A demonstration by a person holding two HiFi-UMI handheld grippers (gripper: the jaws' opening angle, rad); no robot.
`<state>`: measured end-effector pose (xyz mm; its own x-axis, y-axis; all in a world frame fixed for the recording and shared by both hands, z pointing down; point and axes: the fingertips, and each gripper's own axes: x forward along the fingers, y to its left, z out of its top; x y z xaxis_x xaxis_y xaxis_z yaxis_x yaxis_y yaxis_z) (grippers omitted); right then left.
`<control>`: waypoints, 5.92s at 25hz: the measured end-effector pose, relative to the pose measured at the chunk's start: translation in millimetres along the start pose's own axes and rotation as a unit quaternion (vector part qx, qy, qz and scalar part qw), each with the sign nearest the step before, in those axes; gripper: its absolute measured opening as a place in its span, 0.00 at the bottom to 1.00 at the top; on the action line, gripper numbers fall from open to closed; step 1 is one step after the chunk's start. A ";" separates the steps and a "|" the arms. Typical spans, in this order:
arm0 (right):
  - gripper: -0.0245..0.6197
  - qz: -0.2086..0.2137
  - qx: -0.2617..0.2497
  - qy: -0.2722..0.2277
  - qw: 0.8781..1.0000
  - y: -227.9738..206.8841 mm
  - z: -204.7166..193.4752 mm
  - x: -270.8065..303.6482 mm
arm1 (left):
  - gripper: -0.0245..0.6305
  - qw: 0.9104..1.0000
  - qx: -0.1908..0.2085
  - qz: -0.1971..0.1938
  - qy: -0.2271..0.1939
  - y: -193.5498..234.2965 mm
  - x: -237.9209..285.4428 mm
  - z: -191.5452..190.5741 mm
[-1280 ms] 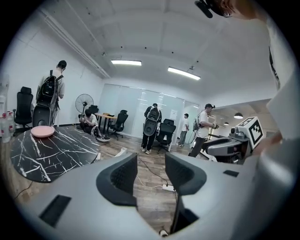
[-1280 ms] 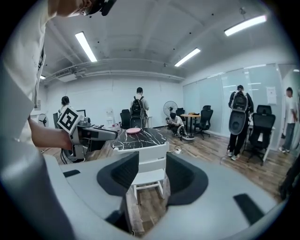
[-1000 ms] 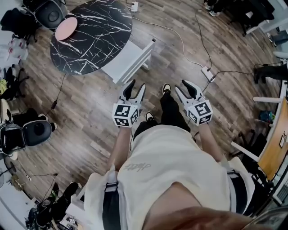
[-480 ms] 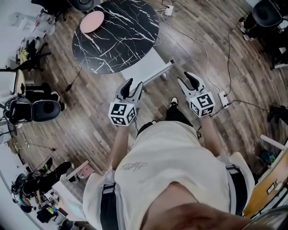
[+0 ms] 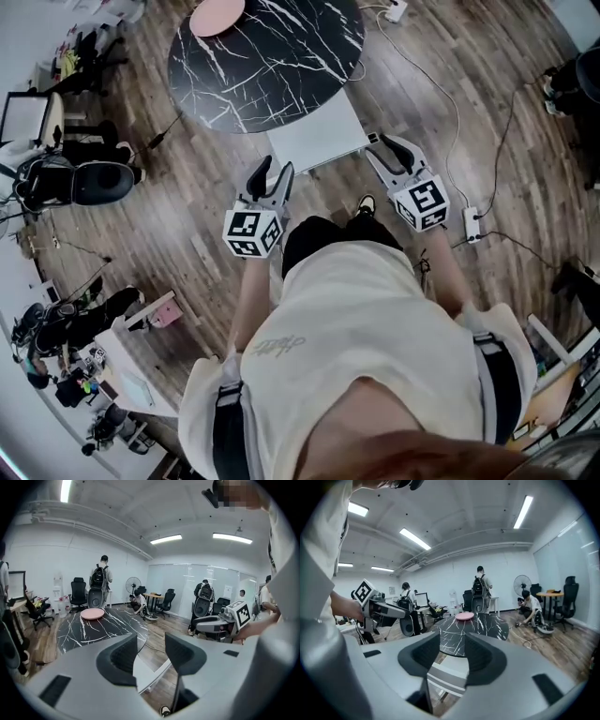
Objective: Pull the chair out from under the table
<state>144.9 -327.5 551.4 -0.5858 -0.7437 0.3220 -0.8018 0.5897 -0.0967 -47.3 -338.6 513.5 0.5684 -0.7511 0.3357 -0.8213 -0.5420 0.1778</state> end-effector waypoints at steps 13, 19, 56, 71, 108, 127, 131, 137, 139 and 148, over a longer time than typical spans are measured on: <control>0.29 0.067 -0.046 0.058 0.995 41.2 19.6 59.0 | 0.34 0.997 0.044 -0.047 0.037 26.5 3.3 -27.8; 0.29 0.112 -0.104 0.105 0.983 56.9 11.0 81.5 | 0.34 0.991 0.060 -0.112 0.050 25.1 7.2 -40.8; 0.32 0.314 -0.446 0.398 0.737 116.9 -149.4 132.8 | 0.23 0.830 0.301 -0.230 0.409 -5.4 83.7 -213.4; 0.17 0.306 -0.441 0.403 0.742 112.4 -165.8 148.3 | 0.18 0.812 0.324 -0.225 0.431 4.0 94.2 -236.3; 0.17 0.350 -0.433 0.430 0.710 158.9 -203.4 49.1 | 0.19 0.804 0.292 -0.252 0.453 -76.2 22.6 -279.5; 0.17 0.355 -0.413 0.428 0.722 195.7 -227.1 -28.9 | 0.20 0.793 0.299 -0.269 0.457 -141.5 -34.0 -308.6; 0.17 0.361 -0.422 0.427 0.714 198.2 -233.2 -45.1 | 0.21 0.793 0.298 -0.266 0.460 -156.2 -41.9 -315.1; 0.17 0.374 -0.430 0.417 0.708 204.9 -239.3 -64.2 | 0.22 0.798 0.278 -0.262 0.466 -172.7 -53.8 -321.1; 0.17 0.376 -0.434 0.415 0.706 206.5 -240.3 -68.5 | 0.22 0.801 0.275 -0.258 0.464 -176.5 -56.4 -321.9; 0.18 0.386 -0.423 0.423 0.702 219.1 -252.6 -89.6 | 0.22 0.801 0.272 -0.258 0.466 -191.4 -74.1 -333.8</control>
<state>51.4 -52.1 739.3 -0.2400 0.1431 0.9602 0.2835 0.9563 -0.0717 51.7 -53.5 763.3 0.3338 0.0964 0.9377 -0.2009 -0.9646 0.1706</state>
